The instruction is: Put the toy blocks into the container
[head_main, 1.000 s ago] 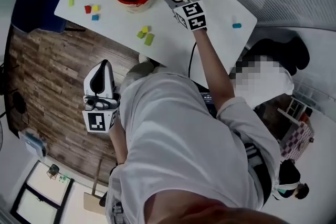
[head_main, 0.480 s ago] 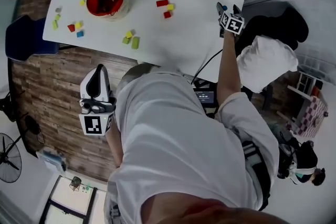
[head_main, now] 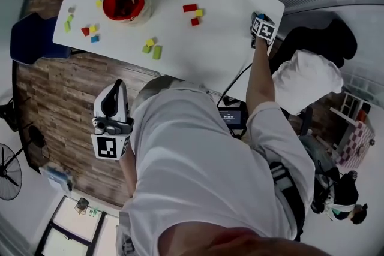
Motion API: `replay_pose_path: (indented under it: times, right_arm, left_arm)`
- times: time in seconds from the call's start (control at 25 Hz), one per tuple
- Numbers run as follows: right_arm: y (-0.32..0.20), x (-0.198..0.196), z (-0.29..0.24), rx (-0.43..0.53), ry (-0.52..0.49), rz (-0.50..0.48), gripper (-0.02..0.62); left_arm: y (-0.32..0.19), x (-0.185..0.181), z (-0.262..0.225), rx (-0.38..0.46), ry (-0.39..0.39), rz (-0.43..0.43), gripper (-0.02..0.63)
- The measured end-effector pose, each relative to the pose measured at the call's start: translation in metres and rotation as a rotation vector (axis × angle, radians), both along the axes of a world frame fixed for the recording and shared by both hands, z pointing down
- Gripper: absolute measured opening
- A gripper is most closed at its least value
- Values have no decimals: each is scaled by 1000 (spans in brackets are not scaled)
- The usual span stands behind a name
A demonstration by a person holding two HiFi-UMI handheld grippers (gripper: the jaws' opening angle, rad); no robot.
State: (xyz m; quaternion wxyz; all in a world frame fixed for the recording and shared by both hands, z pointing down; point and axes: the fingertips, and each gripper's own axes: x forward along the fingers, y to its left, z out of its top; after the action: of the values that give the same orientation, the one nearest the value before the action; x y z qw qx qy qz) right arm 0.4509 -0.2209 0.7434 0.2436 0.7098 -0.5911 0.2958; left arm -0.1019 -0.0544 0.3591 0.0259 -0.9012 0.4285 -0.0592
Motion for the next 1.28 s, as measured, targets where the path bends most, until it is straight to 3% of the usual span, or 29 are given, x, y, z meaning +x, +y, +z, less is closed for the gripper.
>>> replay_pose_path:
  times: [0.04, 0.2, 0.4, 0.6, 0.8, 1.0, 1.12, 1.28]
  right_arm:
    - [1, 2, 1, -3, 6, 9, 146]
    - [0, -8, -10, 43, 13, -12, 146]
    - [-13, -49, -63, 224, -2, -106, 145]
    - [-33, -125, -155, 431, 19, -289, 146]
    - [-52, -234, -264, 638, 139, -559, 144]
    - [-61, -374, -341, 786, 277, -904, 144]
    - [-71, -450, -337, 755, 386, -1114, 144]
    - [-91, -527, -286, 569, 501, -1411, 144]
  left_arm:
    - [1, 0, 0, 2, 0, -3, -3]
    - [-1, -9, 0, 8, 9, -31, -4]
    - [-7, -13, 2, 6, 30, -44, -5]
    - [-11, -13, 3, 25, 64, -39, -5]
    - [-13, -20, -2, 25, 103, -61, -4]
    - [-5, -52, -3, 32, 134, -129, -5]
    - [1, -76, -5, 40, 144, -190, -5]
    - [13, -105, -7, 60, 137, -262, -5]
